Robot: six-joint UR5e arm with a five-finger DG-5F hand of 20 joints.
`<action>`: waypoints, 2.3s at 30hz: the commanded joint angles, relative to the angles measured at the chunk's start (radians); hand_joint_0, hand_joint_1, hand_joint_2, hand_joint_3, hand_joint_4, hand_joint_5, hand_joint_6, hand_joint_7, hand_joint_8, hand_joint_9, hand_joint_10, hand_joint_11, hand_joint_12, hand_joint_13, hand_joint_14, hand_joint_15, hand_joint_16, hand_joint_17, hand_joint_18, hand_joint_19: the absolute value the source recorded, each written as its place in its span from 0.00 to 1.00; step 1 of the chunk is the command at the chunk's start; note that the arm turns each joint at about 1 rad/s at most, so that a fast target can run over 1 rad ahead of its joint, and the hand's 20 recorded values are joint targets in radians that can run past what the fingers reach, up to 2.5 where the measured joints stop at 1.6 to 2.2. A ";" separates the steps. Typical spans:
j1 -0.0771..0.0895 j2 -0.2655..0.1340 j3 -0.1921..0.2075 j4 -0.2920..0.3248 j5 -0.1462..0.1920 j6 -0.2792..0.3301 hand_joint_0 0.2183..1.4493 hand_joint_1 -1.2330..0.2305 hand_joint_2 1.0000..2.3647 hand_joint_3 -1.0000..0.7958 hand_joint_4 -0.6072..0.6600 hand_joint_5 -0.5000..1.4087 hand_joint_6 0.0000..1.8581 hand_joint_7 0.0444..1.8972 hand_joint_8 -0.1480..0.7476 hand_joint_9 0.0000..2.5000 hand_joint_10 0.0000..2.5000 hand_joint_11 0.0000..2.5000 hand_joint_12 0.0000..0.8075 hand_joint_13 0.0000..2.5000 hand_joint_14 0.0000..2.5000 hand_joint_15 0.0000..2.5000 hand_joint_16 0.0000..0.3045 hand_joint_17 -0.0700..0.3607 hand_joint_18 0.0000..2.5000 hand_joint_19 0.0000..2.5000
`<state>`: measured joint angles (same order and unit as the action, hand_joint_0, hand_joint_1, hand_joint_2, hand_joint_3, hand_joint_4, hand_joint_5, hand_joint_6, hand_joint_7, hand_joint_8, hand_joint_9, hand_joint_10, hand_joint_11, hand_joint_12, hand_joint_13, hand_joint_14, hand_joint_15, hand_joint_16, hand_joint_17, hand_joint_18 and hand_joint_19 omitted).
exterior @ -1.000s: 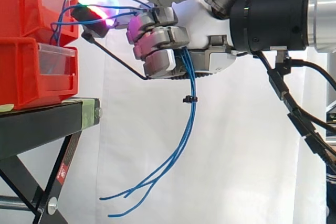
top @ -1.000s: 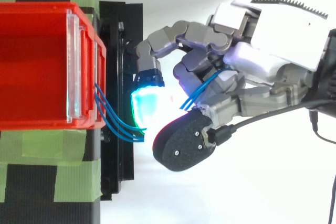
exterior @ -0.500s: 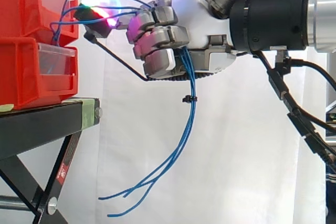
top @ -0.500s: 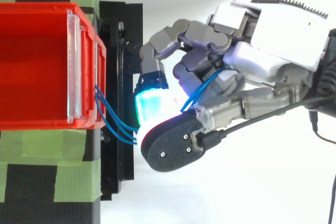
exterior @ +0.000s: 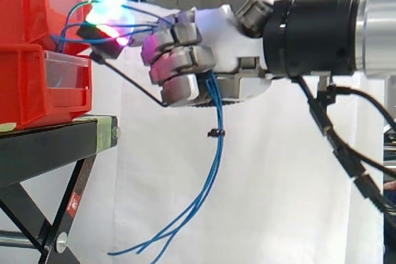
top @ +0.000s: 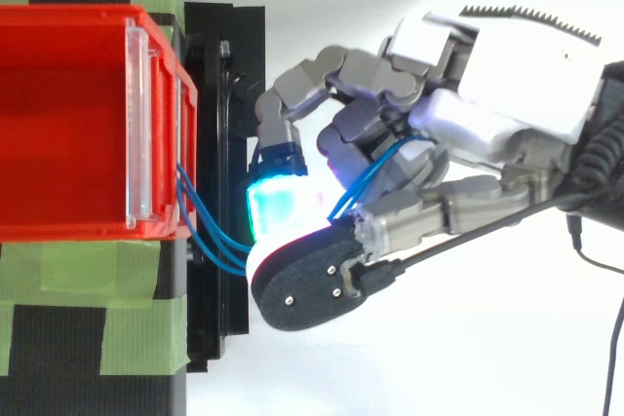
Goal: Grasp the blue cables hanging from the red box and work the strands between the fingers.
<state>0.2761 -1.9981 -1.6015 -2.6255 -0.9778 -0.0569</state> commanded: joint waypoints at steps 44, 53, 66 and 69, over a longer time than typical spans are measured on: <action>0.043 -0.031 0.100 -0.022 -0.005 -0.014 0.53 0.36 0.01 0.61 0.45 0.32 0.70 0.64 0.63 0.37 1.00 1.00 0.59 0.51 1.00 0.66 0.18 0.45 0.66 0.41; 0.091 -0.033 0.100 -0.015 0.093 0.058 0.53 0.36 0.01 0.60 0.46 0.32 0.70 0.64 0.63 0.37 1.00 1.00 0.59 0.51 1.00 0.66 0.18 0.45 0.66 0.41; 0.133 -0.106 0.100 -0.027 0.110 0.143 0.53 0.36 0.01 0.60 0.46 0.31 0.70 0.64 0.63 0.37 1.00 1.00 0.59 0.51 1.00 0.66 0.18 0.45 0.66 0.41; 0.138 -0.106 0.100 -0.016 0.116 0.134 0.53 0.36 0.01 0.60 0.46 0.31 0.70 0.64 0.63 0.37 1.00 1.00 0.59 0.51 1.00 0.66 0.18 0.45 0.66 0.41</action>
<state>0.4101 -2.0958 -1.5023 -2.6501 -0.8659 0.0715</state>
